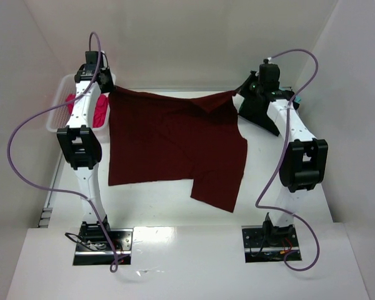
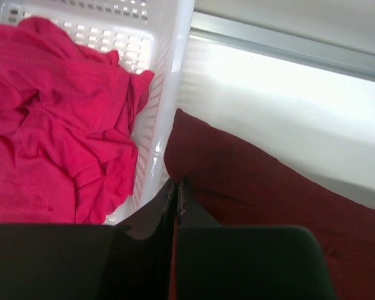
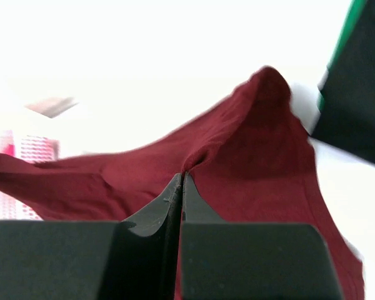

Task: Fold and stack the t-shirts
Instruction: Fold the flattened tshirt in 1/3 of the way

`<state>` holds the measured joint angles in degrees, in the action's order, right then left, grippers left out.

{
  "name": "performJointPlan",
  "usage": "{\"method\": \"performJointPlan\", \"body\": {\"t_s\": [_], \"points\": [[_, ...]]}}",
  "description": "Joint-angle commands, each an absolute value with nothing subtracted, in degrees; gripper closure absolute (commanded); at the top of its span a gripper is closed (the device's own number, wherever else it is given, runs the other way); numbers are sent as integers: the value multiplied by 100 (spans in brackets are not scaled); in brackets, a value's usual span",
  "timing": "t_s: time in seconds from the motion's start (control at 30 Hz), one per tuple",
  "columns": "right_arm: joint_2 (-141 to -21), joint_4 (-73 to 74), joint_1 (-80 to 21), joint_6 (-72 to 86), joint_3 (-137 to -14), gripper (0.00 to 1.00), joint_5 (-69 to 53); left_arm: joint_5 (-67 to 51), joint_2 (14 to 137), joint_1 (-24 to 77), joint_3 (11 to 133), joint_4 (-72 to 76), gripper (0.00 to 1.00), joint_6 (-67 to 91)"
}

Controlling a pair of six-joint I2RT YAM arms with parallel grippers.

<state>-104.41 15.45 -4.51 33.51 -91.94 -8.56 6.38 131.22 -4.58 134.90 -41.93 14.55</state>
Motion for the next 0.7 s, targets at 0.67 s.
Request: {"method": "performJointPlan", "body": {"t_s": [0.67], "points": [[-10047,1283,-396,3367,-8833,100,-993,712,12174,-176,11761,-4043,100,1115]]}}
